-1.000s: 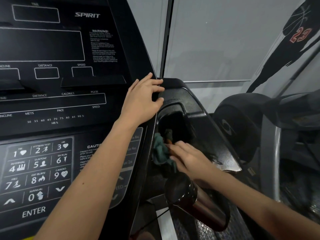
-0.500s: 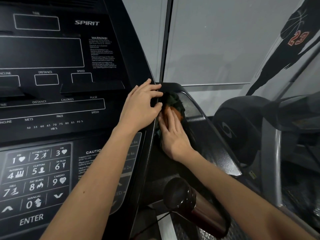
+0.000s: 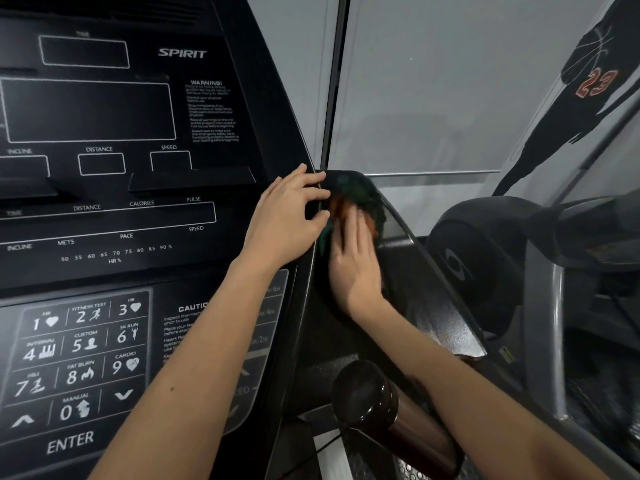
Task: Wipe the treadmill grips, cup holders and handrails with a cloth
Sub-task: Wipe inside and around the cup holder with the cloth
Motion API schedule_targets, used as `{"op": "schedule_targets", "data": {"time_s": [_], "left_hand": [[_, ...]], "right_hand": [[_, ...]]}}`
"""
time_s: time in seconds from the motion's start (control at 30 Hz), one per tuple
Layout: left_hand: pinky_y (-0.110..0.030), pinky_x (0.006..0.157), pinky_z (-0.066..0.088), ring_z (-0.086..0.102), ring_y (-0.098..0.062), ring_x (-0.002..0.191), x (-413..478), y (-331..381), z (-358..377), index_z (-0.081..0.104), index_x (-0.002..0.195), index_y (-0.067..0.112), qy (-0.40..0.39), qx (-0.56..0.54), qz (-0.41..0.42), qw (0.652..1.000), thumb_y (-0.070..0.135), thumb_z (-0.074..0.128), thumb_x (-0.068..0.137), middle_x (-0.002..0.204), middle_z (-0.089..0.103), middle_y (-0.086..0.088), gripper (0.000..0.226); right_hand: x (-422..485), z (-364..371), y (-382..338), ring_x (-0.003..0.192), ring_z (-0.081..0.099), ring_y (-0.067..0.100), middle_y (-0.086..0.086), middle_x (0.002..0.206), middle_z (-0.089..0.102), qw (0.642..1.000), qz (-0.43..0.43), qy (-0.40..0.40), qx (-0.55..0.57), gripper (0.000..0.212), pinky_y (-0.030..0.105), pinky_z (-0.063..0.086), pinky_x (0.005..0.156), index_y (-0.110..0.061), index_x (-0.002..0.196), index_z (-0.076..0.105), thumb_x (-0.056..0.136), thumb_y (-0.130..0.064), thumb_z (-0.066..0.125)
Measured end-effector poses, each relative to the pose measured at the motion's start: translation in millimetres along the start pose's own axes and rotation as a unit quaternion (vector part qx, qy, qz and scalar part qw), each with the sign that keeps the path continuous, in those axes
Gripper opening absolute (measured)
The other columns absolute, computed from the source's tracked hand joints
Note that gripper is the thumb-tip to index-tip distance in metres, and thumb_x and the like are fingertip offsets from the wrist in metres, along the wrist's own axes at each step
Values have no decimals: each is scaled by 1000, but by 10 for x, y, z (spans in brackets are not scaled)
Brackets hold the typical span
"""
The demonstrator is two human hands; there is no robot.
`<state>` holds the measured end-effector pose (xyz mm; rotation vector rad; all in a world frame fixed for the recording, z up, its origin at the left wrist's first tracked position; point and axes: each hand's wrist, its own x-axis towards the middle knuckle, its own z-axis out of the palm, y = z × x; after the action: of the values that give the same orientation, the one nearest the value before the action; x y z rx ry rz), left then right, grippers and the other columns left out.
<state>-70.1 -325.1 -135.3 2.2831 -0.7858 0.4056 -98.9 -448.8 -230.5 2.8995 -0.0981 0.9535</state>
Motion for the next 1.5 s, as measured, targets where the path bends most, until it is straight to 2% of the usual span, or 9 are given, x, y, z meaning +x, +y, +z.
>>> {"op": "schedule_targets", "data": {"time_s": [0.1, 0.3, 0.53, 0.63, 0.9, 1.07, 1.23, 1.4, 1.5], "left_hand": [[-28, 114, 6, 19, -6, 141, -12, -11, -3, 58, 124, 20, -5, 0, 6, 1000, 22, 58, 90, 144, 42, 10, 34], [-24, 112, 5, 20, -6, 141, -18, -18, -9, 61, 120, 18, 1, -26, 1, 1000, 19, 60, 89, 143, 43, 9, 31], [-29, 114, 6, 20, -6, 141, -7, -8, -10, 61, 120, 20, -1, -17, 3, 1000, 20, 59, 89, 143, 44, 10, 31], [-28, 114, 6, 19, -6, 141, -12, -5, -14, 61, 121, 20, -1, -16, 4, 1000, 21, 59, 89, 143, 43, 10, 32], [-25, 113, 6, 21, -6, 141, -21, -19, -13, 62, 119, 18, 0, -32, 2, 999, 19, 60, 88, 142, 44, 9, 31], [-27, 114, 7, 22, -6, 140, -6, -18, -15, 62, 118, 19, 0, -36, 0, 999, 19, 60, 88, 141, 46, 9, 30], [-29, 114, 8, 22, -6, 140, 7, -21, -3, 62, 118, 18, 6, -31, 1, 999, 18, 60, 88, 140, 46, 9, 30], [-29, 114, 8, 22, -6, 140, 13, -22, 2, 62, 118, 17, 7, -29, -1, 1000, 17, 60, 87, 141, 46, 8, 31], [-30, 115, 8, 22, -6, 140, 11, -14, 1, 62, 119, 17, 7, -29, -1, 1000, 17, 60, 88, 141, 46, 8, 31]], "right_hand": [[-43, 21, 56, 125, 47, 39, 29, 135, 46, 998, -55, 14, -30, 46, 42, 34, 105, 5, 129, 49, 89, -9, 32], [-70, 21, 333, 112, 54, 46, 39, 124, 49, 996, 78, -29, -39, 69, 45, 47, 93, 14, 125, 47, 65, -1, 78], [-7, -65, 84, 113, 36, 33, 28, 124, 54, 989, -75, 61, 113, 59, 42, 55, 78, 6, 122, 55, 65, 5, 69], [-33, -68, 140, 111, 46, 31, 23, 123, 54, 989, -108, 38, 95, 47, 37, 56, 80, 4, 125, 52, 79, -4, 45], [42, 3, 274, 104, 57, 44, 35, 121, 51, 992, 117, -49, 0, 87, 46, 52, 86, 10, 131, 42, 61, -20, 84], [77, -80, 90, 115, 49, 49, 34, 128, 46, 994, -28, -20, 102, 85, 48, 41, 97, 6, 132, 44, 55, -1, 79], [-90, -194, 123, 113, 47, 35, 19, 131, 46, 962, -70, -75, 252, 64, 26, 35, 95, -1, 126, 54, 63, 4, 69], [-172, -463, 260, 103, 54, 10, 1, 112, 52, 866, -60, -222, 444, 40, 13, 40, 95, -3, 109, 67, 69, 3, 67], [-204, -674, 309, 99, 59, 11, -8, 105, 54, 822, -54, -308, 476, 35, 25, 47, 95, -7, 102, 71, 70, 8, 65]]}}
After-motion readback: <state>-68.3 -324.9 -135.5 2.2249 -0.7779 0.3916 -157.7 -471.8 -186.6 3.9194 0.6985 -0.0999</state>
